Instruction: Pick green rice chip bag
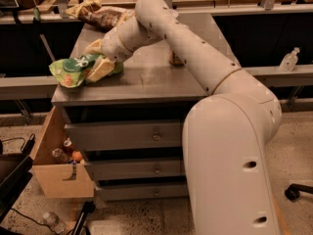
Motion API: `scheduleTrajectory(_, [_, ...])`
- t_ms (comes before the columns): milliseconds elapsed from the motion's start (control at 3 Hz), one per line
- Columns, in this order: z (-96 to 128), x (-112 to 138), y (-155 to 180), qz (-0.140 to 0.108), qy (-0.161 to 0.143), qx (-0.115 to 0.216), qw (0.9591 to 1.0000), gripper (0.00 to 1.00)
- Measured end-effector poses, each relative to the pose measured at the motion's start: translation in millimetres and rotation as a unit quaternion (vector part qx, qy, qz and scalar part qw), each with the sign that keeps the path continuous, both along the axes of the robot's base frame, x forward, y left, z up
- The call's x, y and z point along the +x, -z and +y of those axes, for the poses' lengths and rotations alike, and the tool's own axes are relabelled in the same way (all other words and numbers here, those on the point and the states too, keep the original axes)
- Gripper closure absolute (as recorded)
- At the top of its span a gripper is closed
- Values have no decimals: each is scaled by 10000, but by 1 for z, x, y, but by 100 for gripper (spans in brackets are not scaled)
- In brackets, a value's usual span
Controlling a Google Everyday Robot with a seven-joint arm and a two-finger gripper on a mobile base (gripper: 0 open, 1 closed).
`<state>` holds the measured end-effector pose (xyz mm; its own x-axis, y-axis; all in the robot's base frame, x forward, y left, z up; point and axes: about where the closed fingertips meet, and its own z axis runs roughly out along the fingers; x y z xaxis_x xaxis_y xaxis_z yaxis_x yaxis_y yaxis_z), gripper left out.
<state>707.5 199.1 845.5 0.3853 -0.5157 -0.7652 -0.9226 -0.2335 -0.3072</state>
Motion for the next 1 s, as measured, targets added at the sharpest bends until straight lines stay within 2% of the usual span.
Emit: scheduleTrajectory(1000, [0, 0, -1, -1, 0, 0, 10000, 100])
